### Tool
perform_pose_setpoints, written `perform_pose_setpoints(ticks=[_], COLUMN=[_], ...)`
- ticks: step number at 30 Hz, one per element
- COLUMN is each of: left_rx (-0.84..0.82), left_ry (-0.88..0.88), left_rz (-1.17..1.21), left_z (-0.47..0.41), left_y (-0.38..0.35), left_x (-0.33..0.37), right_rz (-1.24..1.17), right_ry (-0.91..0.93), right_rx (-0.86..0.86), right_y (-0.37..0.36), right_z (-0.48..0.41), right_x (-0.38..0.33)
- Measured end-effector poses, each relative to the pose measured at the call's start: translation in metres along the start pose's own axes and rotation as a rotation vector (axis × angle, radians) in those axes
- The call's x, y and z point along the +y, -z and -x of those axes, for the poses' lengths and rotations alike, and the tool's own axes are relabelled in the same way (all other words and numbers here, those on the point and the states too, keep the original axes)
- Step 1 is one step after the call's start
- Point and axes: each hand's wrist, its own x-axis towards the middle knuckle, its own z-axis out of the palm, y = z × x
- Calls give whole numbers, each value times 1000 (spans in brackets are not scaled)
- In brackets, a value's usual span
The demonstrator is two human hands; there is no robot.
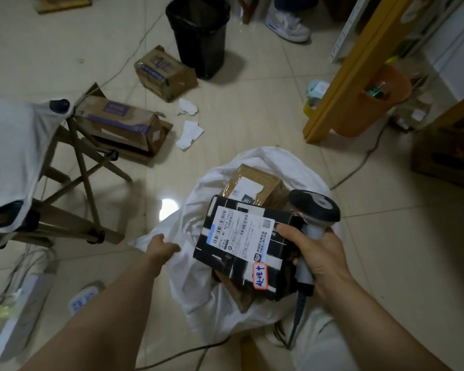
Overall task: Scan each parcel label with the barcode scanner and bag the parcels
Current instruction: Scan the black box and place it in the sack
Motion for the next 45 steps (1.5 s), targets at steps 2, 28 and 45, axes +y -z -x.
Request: perform_pose_setpoints(ticks=[2, 28, 45], left_rx=[-47, 25, -121], left_ry=[11, -286, -45], left_rz=[-10, 289, 515], left_z=[3, 74, 39], left_y=[-8, 60, 40], left_x=[-3, 70, 27], right_rz=[17, 665, 321], right_ry=[4, 105, -339], right_rx=[-7, 1, 222], right_y=[-1, -87, 41], right_z=[-2, -26, -75], right_x=[-1, -8, 4])
